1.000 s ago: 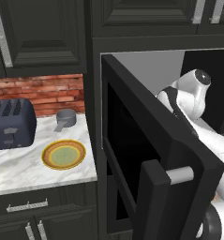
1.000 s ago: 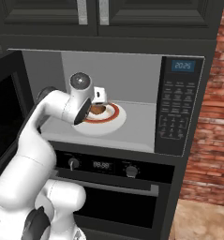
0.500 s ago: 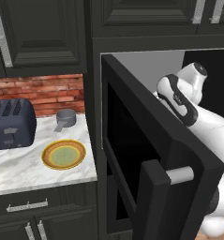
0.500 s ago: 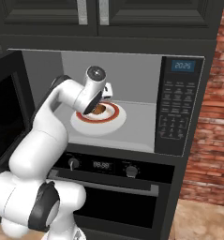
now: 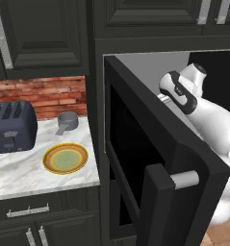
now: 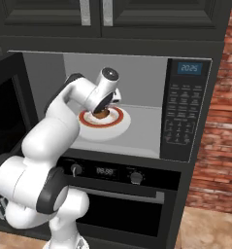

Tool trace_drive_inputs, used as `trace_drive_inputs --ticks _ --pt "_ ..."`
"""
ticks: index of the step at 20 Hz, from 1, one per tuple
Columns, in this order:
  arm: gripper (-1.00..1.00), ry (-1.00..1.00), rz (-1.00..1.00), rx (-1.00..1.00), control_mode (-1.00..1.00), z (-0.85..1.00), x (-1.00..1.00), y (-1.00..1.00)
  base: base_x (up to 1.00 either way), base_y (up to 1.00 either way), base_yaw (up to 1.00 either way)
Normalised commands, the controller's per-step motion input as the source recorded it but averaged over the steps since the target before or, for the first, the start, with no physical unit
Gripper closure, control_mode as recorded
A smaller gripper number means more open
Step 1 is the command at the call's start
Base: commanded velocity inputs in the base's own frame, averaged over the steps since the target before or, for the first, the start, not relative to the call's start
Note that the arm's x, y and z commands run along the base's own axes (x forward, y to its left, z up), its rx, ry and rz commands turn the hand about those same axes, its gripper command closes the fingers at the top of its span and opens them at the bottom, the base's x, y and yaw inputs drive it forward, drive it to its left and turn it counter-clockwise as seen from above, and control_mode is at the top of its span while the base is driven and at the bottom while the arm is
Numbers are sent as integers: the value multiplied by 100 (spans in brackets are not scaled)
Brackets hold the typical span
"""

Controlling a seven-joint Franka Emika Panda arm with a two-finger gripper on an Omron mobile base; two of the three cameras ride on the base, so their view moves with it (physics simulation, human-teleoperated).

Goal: Pick the potato from the microwave and place it on plate located on the counter.

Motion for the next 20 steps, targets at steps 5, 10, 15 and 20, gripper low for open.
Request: trace_drive_inputs --ticks 5,10,15,20 --pt "-100 -3 7 0 -100 -30 6 0 0 0 0" --pt "-100 0 8 0 -100 -2 16 -4 0 0 0" --pt "-100 0 7 0 -100 0 22 -8 0 0 0" --pt "-100 0 5 0 -100 0 25 -5 0 0 0"
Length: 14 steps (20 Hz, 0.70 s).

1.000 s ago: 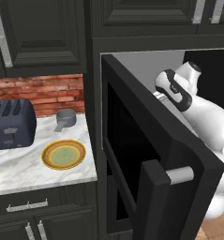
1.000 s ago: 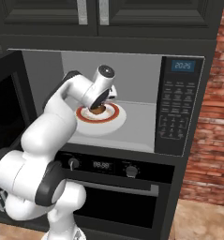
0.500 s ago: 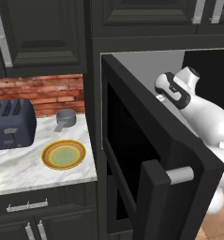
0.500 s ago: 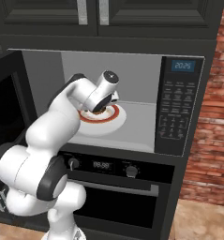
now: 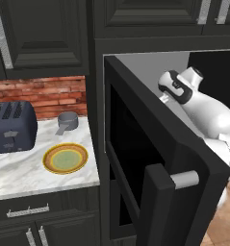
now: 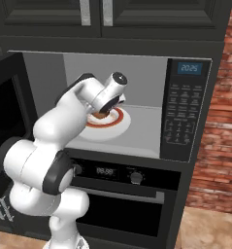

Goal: Pick the potato from the microwave and place it on plate located on the counter.

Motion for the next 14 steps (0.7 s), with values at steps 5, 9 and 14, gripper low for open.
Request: trace_drive_inputs --ticks 5,9,14 --pt "-100 0 4 0 -100 0 32 -1 0 0 0" --pt "-100 0 4 0 -100 -5 28 0 0 0 0" --pt "-100 0 4 0 -100 -18 12 0 0 0 0"
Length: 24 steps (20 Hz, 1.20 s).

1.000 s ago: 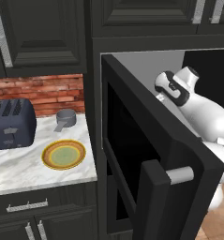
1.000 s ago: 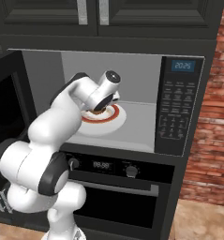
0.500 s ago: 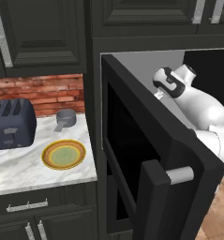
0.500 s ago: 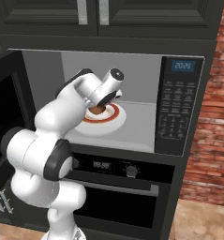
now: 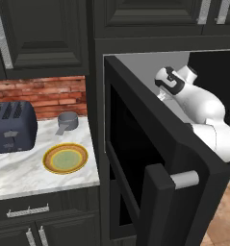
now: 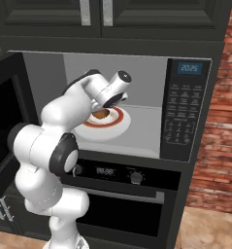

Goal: Pick the potato from the microwave and place it on plate located on the counter.

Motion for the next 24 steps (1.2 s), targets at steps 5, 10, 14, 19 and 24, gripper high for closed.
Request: trace_drive_inputs --ticks 5,10,14,19,24 --pt "-100 0 2 0 -100 -19 0 0 0 0 0" --pt "-100 0 0 0 -100 -21 0 0 0 0 0" --pt "-100 0 0 0 -100 -18 0 0 0 0 0" --pt "-100 0 0 0 -100 -1 0 0 0 0 0" --pt "100 0 0 0 -100 0 0 0 0 0 0"
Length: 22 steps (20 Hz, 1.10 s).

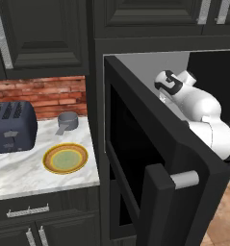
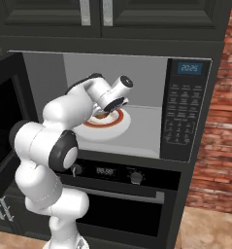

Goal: Pick the potato from the microwave and place it on plate located on the counter.

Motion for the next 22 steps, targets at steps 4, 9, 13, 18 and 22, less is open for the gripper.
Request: trace_drive_inputs --ticks 4,9,13,18,22 --pt "100 0 0 0 -100 0 0 0 0 0 0" --pt "100 0 0 0 -100 0 0 0 0 0 0" --pt "100 0 0 0 -100 0 0 0 0 0 0" --pt "100 0 0 0 -100 0 0 0 0 0 0" --pt "100 -11 0 0 -100 0 -14 0 0 0 0"
